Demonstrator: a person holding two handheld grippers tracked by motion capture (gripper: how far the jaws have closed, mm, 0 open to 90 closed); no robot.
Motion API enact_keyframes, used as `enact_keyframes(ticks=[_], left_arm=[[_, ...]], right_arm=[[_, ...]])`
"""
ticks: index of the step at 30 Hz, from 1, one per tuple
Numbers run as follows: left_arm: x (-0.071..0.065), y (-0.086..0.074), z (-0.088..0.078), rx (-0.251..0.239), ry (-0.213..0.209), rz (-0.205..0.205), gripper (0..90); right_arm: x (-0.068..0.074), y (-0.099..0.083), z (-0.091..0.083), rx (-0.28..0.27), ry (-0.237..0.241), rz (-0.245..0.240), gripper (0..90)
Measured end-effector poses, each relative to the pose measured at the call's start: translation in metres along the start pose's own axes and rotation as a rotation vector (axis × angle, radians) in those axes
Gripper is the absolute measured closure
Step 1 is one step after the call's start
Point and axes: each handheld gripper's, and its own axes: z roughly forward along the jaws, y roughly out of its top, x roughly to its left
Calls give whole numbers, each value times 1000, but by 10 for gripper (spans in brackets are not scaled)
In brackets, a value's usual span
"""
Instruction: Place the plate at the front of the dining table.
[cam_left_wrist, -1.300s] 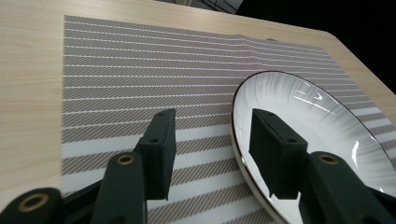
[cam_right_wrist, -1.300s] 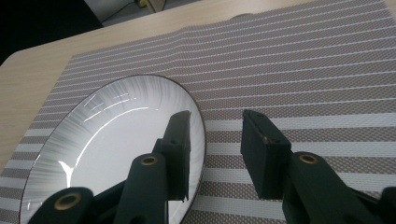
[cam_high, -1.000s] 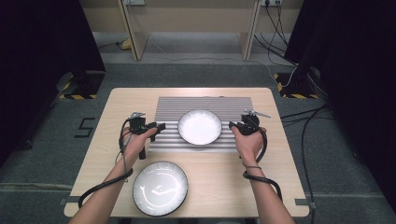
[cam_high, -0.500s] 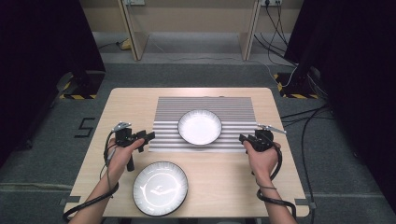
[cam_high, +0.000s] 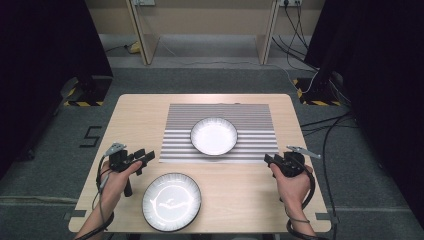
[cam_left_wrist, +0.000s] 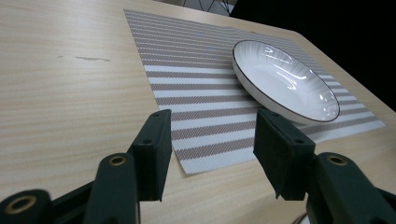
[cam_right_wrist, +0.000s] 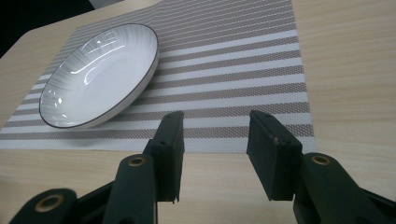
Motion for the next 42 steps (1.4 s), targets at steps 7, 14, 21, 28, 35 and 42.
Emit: enact_keyframes(ticks=[7, 14, 21, 28, 35, 42], left_arm=[[7, -8, -18, -8, 22, 15, 464], [17, -13, -34, -19, 46, 24, 464], [25, -15, -46, -26, 65, 25, 464], [31, -22, -53, -23, 73, 33, 464], [38, -29, -62, -25, 96, 36, 464], [47, -35, -68, -28, 118, 21, 464]], right_arm=[[-13, -10, -14, -2, -16, 3, 556], [-25, -18, -22, -10, -25, 7, 537], [-34, -25, -28, -9, -40, 8, 530], [-40, -33, -33, -19, -43, 15, 528], [-47, -42, -36, -12, -45, 23, 527], [-53, -49, -38, -19, -50, 26, 525]])
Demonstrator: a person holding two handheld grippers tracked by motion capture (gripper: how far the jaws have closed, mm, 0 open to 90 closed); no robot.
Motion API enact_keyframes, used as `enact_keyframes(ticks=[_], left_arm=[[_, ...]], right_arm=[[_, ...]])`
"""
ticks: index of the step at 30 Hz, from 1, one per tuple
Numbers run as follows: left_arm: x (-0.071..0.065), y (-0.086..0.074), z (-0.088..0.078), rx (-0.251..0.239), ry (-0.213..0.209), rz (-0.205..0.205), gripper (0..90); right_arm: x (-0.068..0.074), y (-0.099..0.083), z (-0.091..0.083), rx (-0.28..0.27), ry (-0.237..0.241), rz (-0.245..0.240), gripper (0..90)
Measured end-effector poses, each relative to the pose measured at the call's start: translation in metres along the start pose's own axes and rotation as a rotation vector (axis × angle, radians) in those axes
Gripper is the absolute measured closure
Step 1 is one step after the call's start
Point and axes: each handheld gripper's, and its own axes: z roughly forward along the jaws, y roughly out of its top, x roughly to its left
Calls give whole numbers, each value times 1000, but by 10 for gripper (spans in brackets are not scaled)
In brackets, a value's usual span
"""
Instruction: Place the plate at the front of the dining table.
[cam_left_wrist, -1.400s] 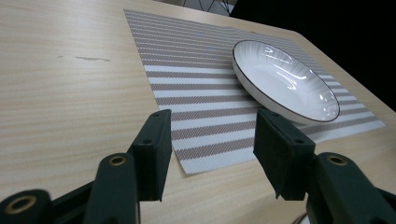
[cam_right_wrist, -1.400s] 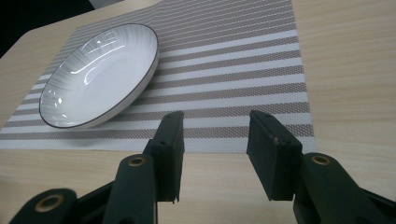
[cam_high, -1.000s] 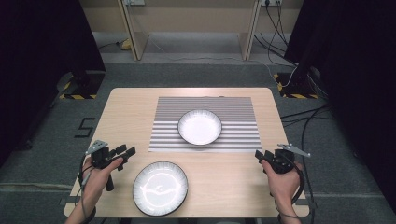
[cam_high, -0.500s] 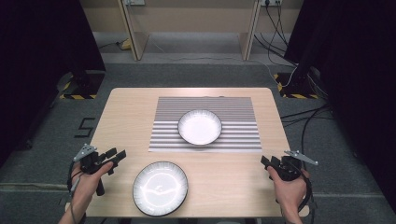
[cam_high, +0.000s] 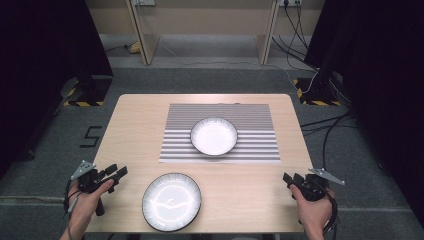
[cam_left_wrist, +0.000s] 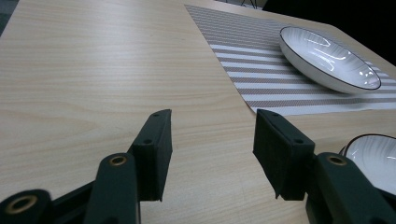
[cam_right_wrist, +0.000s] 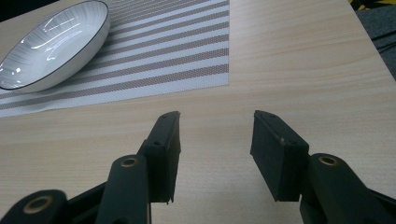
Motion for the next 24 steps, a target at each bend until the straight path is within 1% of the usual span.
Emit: enact_keyframes(ticks=[1, 7, 14, 15, 24], left_arm=[[1, -1, 0, 0, 1, -2, 464], [5, -5, 0, 6, 12, -11, 464], [10, -11, 2, 14, 25, -17, 464], [11, -11, 2, 13, 26, -17, 464], [13, -14, -1, -11, 36, -21, 463]], right_arm=[[-1, 0, 0, 1, 0, 6, 525], [-6, -1, -1, -8, -10, 7, 520], [-11, -6, 1, -8, -20, 6, 518], [-11, -7, 0, -5, -23, 15, 518], [-15, -12, 1, -27, -34, 17, 516]])
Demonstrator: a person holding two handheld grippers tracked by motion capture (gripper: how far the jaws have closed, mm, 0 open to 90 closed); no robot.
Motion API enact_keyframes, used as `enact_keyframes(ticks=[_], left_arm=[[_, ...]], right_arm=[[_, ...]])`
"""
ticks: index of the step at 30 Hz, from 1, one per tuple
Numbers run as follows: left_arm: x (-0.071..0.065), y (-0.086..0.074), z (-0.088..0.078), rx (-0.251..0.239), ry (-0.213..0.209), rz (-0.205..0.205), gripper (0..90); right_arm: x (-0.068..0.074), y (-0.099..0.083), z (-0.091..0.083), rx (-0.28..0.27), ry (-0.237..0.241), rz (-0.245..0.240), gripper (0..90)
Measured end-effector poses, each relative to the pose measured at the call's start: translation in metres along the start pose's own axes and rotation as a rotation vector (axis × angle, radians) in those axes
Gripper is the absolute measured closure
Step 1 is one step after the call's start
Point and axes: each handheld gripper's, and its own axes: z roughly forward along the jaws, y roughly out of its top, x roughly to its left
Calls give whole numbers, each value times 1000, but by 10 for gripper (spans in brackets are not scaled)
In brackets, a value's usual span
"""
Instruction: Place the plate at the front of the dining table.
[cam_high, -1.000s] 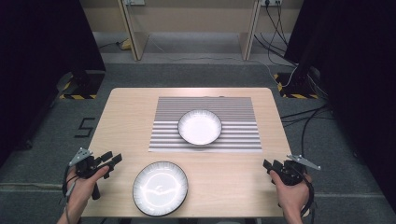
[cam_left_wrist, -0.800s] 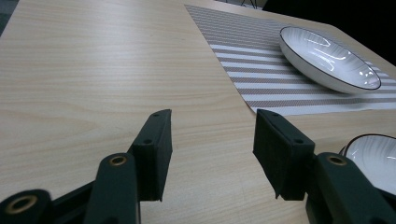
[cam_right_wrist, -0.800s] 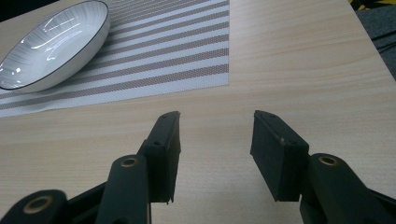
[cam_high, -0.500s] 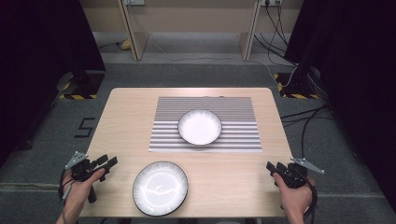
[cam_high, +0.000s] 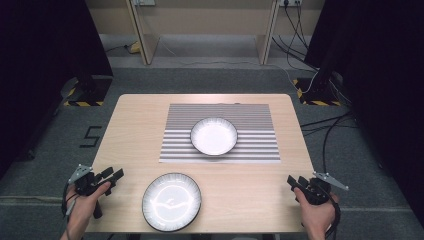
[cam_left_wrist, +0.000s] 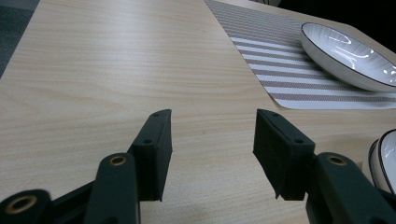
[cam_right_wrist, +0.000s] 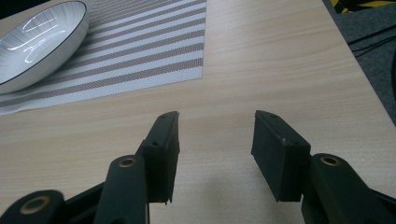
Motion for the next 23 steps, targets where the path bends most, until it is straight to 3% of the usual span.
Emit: enact_keyframes(ticks=[7, 15, 23], left_arm=[[1, -7, -1, -9, 4, -15, 461], [-1, -11, -4, -23, 13, -15, 460], [1, -11, -5, -37, 17, -22, 460]], right_arm=[[-3, -6, 3, -15, -5, 27, 509], [-3, -8, 0, -54, -7, 25, 507], [-4, -11, -2, -52, -5, 41, 505]])
